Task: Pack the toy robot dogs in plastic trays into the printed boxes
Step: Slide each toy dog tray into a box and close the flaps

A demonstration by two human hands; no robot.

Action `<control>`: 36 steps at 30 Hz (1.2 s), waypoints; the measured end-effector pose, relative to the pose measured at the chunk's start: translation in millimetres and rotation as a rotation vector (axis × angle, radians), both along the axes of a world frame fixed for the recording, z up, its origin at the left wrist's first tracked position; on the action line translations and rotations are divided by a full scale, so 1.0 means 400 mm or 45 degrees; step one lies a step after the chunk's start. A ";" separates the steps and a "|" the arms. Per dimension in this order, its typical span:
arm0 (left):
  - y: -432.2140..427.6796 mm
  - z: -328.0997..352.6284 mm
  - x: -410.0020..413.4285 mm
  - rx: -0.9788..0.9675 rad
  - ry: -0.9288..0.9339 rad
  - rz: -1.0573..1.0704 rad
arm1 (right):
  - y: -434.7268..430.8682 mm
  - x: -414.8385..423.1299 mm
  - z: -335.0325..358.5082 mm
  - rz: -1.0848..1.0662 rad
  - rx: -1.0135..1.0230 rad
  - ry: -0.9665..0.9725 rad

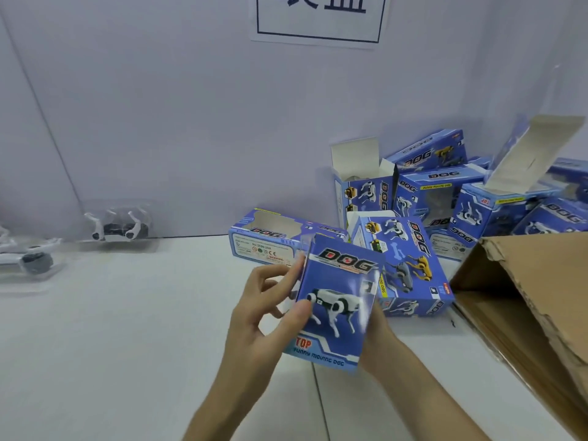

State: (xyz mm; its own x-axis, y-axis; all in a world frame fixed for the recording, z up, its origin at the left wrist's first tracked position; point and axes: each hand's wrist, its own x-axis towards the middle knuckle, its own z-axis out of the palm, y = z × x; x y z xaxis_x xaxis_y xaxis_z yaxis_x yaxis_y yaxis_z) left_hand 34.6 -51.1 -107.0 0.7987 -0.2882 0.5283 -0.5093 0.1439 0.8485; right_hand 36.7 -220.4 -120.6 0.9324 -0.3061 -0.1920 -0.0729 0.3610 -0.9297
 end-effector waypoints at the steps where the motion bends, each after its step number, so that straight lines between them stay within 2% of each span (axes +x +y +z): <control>1: 0.000 -0.004 0.000 -0.003 -0.011 0.006 | 0.000 -0.001 0.001 -0.014 0.012 -0.021; 5: 0.017 0.000 0.031 -0.262 0.114 -0.001 | -0.027 -0.002 0.025 -0.050 0.226 -0.236; 7: 0.039 -0.001 0.067 -0.472 0.390 0.026 | -0.062 -0.001 0.033 -0.067 0.201 -0.406; 10: 0.074 -0.014 0.094 -0.457 0.669 -0.009 | -0.080 -0.016 0.045 0.190 0.032 -0.530; 17: 0.136 -0.038 0.123 -0.519 1.074 -0.030 | -0.120 -0.032 0.042 0.492 -0.359 -0.289; 19: 0.128 -0.054 0.122 -0.495 1.086 0.031 | -0.128 -0.034 0.048 0.518 -0.402 -0.234; 22: 0.126 -0.068 0.122 -0.479 1.051 0.179 | -0.103 -0.017 0.051 0.389 -0.343 -0.116; 26: 0.120 -0.067 0.130 -0.458 1.127 0.141 | -0.105 -0.028 0.076 -0.052 -0.122 -0.164; 30: 0.115 -0.060 0.135 -0.465 1.148 0.122 | -0.153 -0.051 0.113 -0.840 0.206 -0.604; 32: 0.110 -0.054 0.137 -0.469 1.161 0.107 | -0.172 -0.075 0.113 -1.071 0.395 -0.816; 33: 0.109 -0.054 0.139 -0.468 1.161 0.105 | -0.171 -0.083 0.104 -1.115 0.368 -0.809; 36: 0.099 -0.054 0.133 -0.278 1.057 0.152 | -0.158 -0.088 0.034 -1.088 -0.034 -0.454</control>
State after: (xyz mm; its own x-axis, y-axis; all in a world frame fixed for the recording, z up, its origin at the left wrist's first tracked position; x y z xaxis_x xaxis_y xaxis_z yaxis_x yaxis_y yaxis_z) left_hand 87.9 -11.4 -128.7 0.9689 -0.1381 -0.2053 0.2406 0.3323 0.9120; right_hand 1.4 -283.6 -106.8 0.3904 -0.9172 0.0797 0.5002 0.1387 -0.8547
